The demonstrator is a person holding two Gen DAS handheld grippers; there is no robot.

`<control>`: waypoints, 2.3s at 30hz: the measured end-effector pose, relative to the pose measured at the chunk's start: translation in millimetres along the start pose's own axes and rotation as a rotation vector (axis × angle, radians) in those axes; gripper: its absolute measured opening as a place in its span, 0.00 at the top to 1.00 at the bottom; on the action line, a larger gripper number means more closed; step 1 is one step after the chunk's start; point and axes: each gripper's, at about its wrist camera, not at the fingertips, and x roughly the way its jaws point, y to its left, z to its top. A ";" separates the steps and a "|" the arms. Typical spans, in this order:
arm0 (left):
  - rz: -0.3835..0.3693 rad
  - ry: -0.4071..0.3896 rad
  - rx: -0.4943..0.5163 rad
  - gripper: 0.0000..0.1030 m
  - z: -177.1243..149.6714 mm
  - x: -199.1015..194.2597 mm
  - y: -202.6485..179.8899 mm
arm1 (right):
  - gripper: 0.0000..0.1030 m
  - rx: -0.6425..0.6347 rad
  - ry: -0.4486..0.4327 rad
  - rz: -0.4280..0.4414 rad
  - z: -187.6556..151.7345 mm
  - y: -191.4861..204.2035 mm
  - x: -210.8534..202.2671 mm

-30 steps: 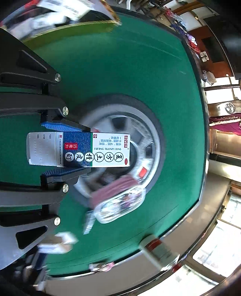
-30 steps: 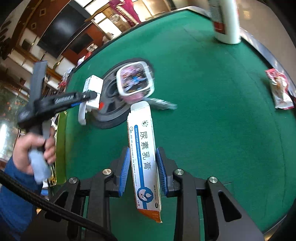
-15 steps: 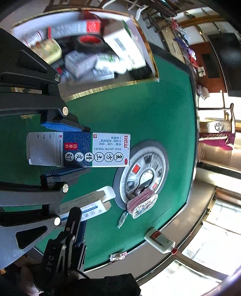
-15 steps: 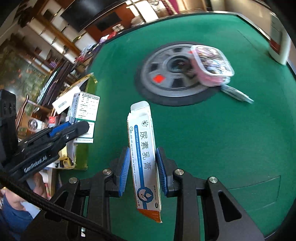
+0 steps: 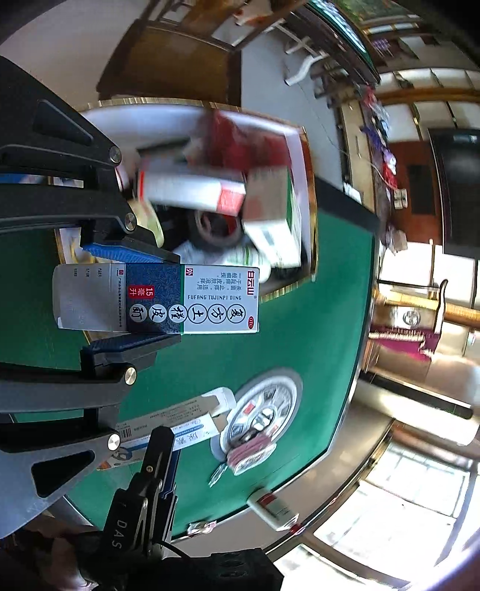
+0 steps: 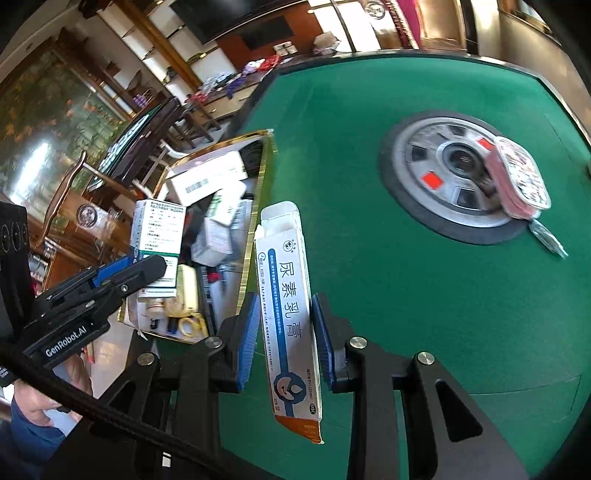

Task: Organize objects
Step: 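Carry the ointment box and blue medicine box over the white tray, then lower both boxes into the tray and open both tools, then move both open tools back to the turntable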

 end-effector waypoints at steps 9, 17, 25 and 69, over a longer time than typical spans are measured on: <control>0.042 -0.002 -0.054 0.72 -9.3 -9.7 53.8 | 0.74 -0.043 0.021 0.032 5.5 43.0 30.0; 0.056 0.020 -0.083 0.72 -16.4 -2.7 85.3 | 0.74 -0.033 0.017 0.036 13.6 70.4 53.4; 0.063 0.037 -0.105 0.72 -21.5 8.0 103.4 | 0.74 0.026 0.019 0.000 20.1 72.6 78.0; -0.155 0.065 0.025 0.46 43.0 16.5 -25.0 | 0.58 0.288 -0.141 -0.122 -13.2 -135.1 -69.9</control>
